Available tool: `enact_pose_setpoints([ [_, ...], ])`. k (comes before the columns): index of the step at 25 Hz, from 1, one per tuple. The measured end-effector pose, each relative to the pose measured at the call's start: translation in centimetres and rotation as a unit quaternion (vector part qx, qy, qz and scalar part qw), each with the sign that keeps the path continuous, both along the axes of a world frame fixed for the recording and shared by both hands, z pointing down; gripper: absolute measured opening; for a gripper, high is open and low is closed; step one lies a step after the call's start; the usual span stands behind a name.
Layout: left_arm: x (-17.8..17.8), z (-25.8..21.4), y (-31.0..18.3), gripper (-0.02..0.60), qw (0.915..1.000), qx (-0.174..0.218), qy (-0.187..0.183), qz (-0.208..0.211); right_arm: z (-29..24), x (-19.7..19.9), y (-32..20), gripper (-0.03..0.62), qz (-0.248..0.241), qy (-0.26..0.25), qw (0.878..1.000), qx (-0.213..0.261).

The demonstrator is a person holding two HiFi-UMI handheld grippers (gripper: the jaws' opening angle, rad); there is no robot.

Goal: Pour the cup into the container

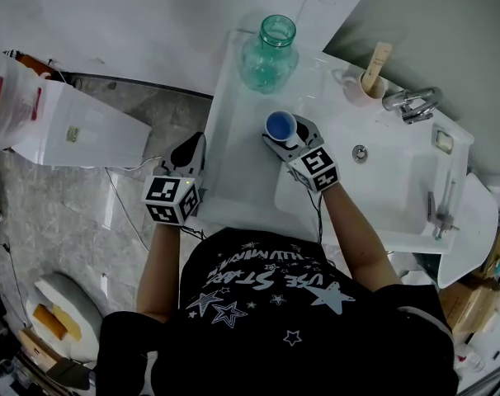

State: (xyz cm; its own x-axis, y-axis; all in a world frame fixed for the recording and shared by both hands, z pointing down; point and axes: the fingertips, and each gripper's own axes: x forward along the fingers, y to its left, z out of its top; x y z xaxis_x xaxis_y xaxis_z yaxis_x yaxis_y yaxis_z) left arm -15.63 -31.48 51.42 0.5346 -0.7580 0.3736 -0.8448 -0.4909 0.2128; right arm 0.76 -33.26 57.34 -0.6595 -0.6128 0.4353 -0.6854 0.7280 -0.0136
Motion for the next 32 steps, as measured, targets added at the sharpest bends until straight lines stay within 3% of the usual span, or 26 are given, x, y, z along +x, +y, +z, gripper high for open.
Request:
enact_pose_setpoints([
  [5, 0.6, -0.5, 0.0, 0.011, 1.0, 0.001, -0.002, 0.002, -1.4, 1.0, 0.0, 0.276, 0.024, -0.026, 0.999, -0.003],
  [16, 2.1, -3.2, 0.4, 0.011, 0.9996, 0.025, -0.007, -0.009, -7.1, 3.1, 0.9, 0.279, 0.028, -0.023, 0.999, 0.024],
  [21, 2.7, -4.7, 0.2, 0.011, 0.9993, 0.037, -0.004, -0.012, -10.0, 4.2, 0.6, 0.279, 0.037, -0.037, 0.999, 0.013],
  [32, 4.8, -8.8, -2.5, 0.011, 0.9982, 0.059, -0.002, 0.002, -16.1, 5.6, -2.6, 0.279, 0.024, -0.001, 1.0, 0.01],
])
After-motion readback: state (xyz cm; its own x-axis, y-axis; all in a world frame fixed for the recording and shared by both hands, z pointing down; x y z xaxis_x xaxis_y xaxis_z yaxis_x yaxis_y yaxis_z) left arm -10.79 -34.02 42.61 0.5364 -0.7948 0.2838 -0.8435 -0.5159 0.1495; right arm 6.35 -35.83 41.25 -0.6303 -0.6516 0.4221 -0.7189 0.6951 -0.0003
